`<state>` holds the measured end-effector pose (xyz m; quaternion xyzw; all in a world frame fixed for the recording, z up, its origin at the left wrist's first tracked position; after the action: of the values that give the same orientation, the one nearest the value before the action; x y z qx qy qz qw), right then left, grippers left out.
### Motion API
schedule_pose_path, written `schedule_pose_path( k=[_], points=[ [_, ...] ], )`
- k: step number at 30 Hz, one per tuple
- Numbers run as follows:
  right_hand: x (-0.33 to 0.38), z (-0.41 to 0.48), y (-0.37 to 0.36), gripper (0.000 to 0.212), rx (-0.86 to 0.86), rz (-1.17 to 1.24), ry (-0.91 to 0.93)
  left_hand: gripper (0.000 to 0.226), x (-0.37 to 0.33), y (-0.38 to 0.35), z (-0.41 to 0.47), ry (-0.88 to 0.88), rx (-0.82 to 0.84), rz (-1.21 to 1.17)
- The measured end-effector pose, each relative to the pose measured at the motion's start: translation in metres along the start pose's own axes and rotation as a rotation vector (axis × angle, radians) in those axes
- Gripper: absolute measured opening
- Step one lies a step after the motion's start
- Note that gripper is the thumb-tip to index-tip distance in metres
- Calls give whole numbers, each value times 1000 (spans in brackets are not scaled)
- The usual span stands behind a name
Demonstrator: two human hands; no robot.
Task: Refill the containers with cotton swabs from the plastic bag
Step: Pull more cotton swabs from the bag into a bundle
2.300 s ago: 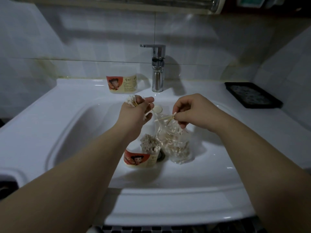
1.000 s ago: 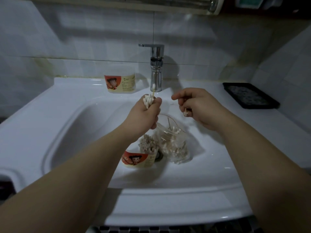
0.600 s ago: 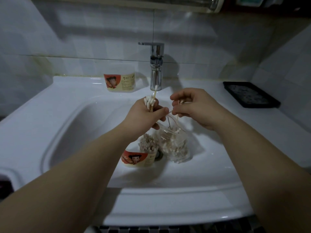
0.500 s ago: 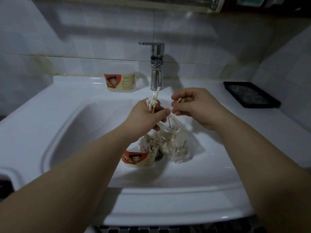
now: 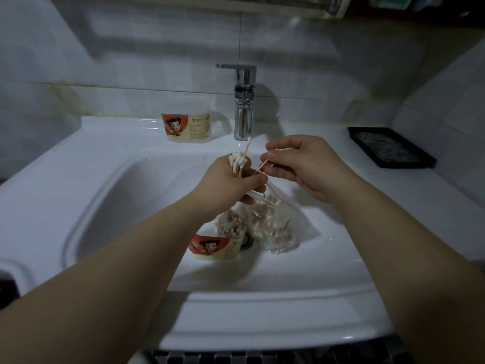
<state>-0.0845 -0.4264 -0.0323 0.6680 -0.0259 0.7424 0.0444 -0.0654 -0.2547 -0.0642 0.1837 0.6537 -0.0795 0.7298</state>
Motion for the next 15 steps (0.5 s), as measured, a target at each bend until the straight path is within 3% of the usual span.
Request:
schedule_pose_path(
  k=[7, 15],
  points=[
    [-1, 3, 5, 8, -3, -49, 22, 26, 2, 0, 2, 27, 13, -43],
    [-2, -1, -2, 10, 97, -284, 75, 18, -3, -2, -2, -12, 35, -20]
  ],
)
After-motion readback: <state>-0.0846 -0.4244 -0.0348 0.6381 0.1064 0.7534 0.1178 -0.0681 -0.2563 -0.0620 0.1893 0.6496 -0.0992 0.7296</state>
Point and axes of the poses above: each hand's wrist, its own z-axis towards the middle knuckle, its own y-axis out of the back of the hand, x = y × z, the point moved 2 cm from there along z, towards the middle knuckle, and after that the axes turned 3 degrees about y, right-handed, at the moved point
